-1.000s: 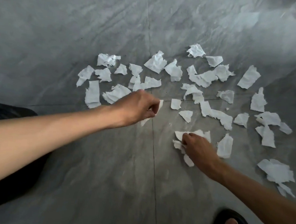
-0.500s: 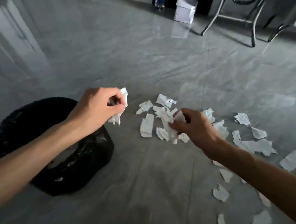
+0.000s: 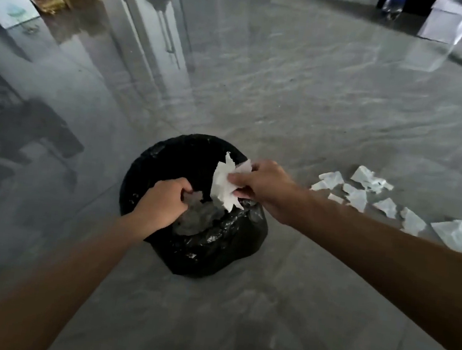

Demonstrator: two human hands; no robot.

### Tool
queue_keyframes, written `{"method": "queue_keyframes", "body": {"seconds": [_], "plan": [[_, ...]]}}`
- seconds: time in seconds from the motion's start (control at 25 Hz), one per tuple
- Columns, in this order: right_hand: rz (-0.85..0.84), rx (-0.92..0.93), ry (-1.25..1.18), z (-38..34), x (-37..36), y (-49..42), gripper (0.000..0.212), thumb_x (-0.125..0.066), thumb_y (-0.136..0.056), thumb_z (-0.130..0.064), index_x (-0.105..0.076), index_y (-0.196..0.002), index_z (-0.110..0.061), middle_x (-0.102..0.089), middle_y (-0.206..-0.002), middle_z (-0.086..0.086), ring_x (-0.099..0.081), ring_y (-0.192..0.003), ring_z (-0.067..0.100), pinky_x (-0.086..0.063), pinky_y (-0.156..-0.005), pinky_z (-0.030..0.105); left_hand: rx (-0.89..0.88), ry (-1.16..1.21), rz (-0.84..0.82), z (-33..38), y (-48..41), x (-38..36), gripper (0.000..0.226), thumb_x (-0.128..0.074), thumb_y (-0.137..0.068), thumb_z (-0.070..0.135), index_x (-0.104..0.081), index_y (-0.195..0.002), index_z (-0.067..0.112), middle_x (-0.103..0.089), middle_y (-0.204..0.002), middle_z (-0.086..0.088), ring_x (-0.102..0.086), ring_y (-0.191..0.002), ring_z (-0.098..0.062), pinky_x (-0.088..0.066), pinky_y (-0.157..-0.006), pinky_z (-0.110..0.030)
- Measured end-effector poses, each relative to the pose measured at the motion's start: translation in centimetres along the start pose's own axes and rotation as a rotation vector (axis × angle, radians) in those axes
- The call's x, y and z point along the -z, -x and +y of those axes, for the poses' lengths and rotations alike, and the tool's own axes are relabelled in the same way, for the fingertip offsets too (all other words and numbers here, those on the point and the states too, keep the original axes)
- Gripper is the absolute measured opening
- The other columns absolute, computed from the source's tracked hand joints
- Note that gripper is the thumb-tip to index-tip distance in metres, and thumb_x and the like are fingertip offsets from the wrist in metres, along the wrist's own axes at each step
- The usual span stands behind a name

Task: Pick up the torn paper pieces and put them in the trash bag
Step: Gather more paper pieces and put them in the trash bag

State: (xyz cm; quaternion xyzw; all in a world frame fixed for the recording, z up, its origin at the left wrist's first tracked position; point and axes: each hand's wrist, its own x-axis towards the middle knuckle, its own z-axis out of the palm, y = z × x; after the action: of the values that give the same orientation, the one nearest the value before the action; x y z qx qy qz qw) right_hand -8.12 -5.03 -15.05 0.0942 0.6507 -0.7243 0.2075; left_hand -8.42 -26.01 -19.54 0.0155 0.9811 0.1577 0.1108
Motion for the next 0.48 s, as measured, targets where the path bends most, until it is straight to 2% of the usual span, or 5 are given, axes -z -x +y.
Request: {"method": "queue_keyframes", "body": {"seconds": [0.08, 0.24, 0.36, 0.48], "plan": [[-0.032, -0.072, -0.055, 0.1, -0.3, -0.8, 0.008, -0.062, -0.082, 0.007, -0.060, -0.085, -0.001, -0.063, -0.081, 0.013, -0.065, -0.071, 0.021, -0.060, -0.065, 0.023, -0.001, 0.027, 0.099, 0.3, 0.7, 0.5, 0.035, -0.060, -0.083, 0.012, -0.058, -0.117, 0.019, -0.064, -0.117, -0.006, -0.060, -0.107, -0.024, -0.050, -0.088, -0.038], [-0.124, -0.055, -0.082, -0.3, 2.5, -0.1, 0.032, -0.055, -0.087, 0.005, -0.052, -0.118, -0.003, -0.064, -0.099, 0.015, -0.067, -0.091, 0.028, -0.057, -0.079, 0.030, -0.042, 0.069, 0.225, 3.7, 2.1, 1.4, 0.037, -0.057, -0.084, 0.012, -0.053, -0.120, 0.020, -0.059, -0.122, -0.003, -0.061, -0.100, -0.022, -0.051, -0.084, -0.039], [-0.139, 0.018, -0.045, 0.0, 7.9, 1.7, 0.027, -0.057, -0.087, 0.002, -0.058, -0.114, -0.001, -0.068, -0.099, 0.016, -0.072, -0.081, 0.020, -0.059, -0.069, 0.025, -0.170, 0.100, 0.293, 8.7, 2.7, 1.4, 0.034, -0.059, -0.084, 0.011, -0.054, -0.117, 0.022, -0.058, -0.115, 0.002, -0.060, -0.088, -0.013, -0.048, -0.076, -0.028], [0.084, 0.083, 0.151, 1.5, 15.8, 3.7, 0.018, -0.061, -0.085, -0.002, -0.067, -0.102, -0.005, -0.070, -0.081, 0.007, -0.068, -0.059, 0.006, -0.052, -0.052, 0.016, -0.304, 0.147, 0.246, 14.9, 2.8, 0.6, 0.026, -0.059, -0.084, 0.013, -0.058, -0.107, 0.024, -0.057, -0.100, 0.006, -0.058, -0.080, -0.008, -0.046, -0.075, -0.025]]}}
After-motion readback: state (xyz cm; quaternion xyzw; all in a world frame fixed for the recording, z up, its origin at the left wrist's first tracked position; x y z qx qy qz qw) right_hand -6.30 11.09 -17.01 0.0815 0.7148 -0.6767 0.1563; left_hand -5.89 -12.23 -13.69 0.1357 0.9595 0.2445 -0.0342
